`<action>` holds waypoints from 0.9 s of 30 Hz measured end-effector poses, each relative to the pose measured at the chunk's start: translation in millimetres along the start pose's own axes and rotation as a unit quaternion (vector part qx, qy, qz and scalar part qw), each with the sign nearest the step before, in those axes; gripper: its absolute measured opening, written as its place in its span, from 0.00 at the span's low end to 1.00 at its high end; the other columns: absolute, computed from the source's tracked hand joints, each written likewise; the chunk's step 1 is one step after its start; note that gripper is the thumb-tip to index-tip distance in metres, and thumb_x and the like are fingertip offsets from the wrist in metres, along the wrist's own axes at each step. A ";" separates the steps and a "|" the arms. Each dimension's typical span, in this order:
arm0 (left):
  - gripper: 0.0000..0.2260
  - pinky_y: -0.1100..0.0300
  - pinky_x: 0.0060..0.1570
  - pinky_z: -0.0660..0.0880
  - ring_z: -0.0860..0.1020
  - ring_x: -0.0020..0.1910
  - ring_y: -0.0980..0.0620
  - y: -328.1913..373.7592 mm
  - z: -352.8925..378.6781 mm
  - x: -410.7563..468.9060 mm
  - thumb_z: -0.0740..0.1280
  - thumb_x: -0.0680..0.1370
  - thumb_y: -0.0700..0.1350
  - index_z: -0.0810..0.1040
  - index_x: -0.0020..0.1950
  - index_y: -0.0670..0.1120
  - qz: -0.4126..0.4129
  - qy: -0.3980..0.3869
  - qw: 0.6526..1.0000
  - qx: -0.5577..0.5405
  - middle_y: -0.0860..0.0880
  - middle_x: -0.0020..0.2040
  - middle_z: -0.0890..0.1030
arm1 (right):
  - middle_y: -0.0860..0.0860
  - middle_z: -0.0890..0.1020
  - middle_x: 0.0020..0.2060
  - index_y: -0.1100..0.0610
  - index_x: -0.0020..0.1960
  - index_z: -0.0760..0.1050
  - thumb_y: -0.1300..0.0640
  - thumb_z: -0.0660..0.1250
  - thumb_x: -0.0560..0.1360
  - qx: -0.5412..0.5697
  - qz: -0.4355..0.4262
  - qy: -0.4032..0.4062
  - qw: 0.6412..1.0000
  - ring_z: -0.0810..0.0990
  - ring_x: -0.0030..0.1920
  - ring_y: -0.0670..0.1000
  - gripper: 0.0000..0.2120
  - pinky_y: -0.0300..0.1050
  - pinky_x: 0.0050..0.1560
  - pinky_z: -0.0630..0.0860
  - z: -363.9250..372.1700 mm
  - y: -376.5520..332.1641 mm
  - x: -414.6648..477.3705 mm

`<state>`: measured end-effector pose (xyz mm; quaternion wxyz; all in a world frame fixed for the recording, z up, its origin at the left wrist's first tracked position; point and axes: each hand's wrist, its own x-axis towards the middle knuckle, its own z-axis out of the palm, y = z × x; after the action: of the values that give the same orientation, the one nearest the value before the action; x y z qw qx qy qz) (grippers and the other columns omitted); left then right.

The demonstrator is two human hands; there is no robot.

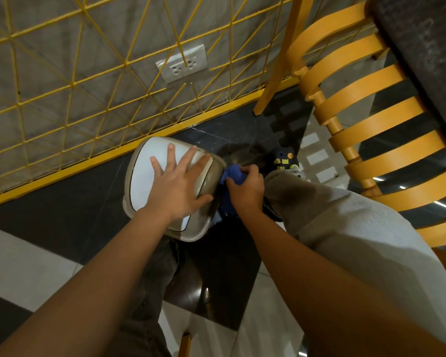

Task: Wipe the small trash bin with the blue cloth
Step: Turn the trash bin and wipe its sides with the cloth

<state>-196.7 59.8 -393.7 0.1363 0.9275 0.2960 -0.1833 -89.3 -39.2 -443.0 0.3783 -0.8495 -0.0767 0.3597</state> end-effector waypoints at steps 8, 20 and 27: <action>0.38 0.36 0.70 0.39 0.36 0.75 0.41 -27.2 -7.0 -17.4 0.66 0.71 0.61 0.50 0.74 0.58 0.148 -0.083 0.981 0.092 0.52 0.78 0.44 | 0.57 0.73 0.61 0.58 0.61 0.67 0.58 0.67 0.74 0.105 0.127 0.029 0.986 0.74 0.61 0.57 0.17 0.47 0.55 0.72 -15.7 8.7 4.6; 0.31 0.48 0.71 0.34 0.31 0.73 0.45 -33.2 -9.1 -52.8 0.68 0.73 0.51 0.57 0.72 0.61 0.165 -0.095 0.980 0.052 0.49 0.73 0.31 | 0.50 0.73 0.51 0.53 0.54 0.66 0.56 0.67 0.74 0.266 0.171 0.003 0.949 0.74 0.49 0.49 0.13 0.43 0.46 0.72 -16.4 -4.6 1.5; 0.20 0.64 0.58 0.65 0.73 0.61 0.55 50.4 -16.6 -49.1 0.62 0.77 0.52 0.69 0.68 0.48 -0.094 0.142 0.942 -0.288 0.48 0.65 0.76 | 0.53 0.77 0.52 0.55 0.51 0.72 0.54 0.64 0.74 0.298 0.134 -0.130 0.936 0.77 0.49 0.50 0.07 0.44 0.44 0.75 -9.3 -10.3 -28.7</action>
<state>-199.4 1.5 -350.9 0.3361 0.8329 0.4386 0.0315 -102.5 -48.9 -415.7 0.5487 -0.6462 0.1000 0.5209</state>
